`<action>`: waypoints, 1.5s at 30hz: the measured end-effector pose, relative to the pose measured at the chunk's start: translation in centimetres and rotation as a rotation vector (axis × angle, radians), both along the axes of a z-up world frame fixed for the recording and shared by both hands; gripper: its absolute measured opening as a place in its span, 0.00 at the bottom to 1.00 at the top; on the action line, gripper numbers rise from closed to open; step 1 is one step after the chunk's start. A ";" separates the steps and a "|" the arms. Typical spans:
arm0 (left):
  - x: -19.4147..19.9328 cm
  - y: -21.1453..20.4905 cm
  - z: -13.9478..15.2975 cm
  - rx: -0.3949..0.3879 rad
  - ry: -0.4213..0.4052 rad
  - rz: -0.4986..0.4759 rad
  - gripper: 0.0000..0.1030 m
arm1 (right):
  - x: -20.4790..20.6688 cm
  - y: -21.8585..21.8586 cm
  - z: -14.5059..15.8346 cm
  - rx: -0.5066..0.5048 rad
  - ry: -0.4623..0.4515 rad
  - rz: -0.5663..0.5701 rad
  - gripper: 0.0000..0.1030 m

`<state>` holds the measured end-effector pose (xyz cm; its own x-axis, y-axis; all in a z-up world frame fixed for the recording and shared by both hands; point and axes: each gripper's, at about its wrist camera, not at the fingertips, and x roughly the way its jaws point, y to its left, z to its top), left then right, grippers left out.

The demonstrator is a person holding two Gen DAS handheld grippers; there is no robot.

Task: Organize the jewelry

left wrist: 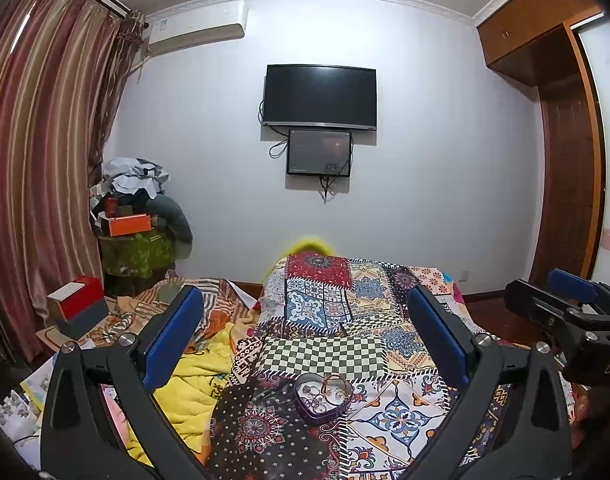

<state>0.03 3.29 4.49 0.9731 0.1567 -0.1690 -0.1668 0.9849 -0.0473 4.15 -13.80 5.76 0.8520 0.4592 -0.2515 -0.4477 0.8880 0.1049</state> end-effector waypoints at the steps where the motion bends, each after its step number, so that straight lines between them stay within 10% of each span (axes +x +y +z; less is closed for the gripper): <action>1: 0.0 0.0 0.0 -0.001 0.000 0.000 0.99 | 0.0 0.0 0.0 0.000 0.000 0.000 1.00; 45: 0.0 -0.2 0.1 -0.008 0.013 -0.052 0.99 | 0.3 -0.2 -0.4 -0.011 0.006 -0.010 1.00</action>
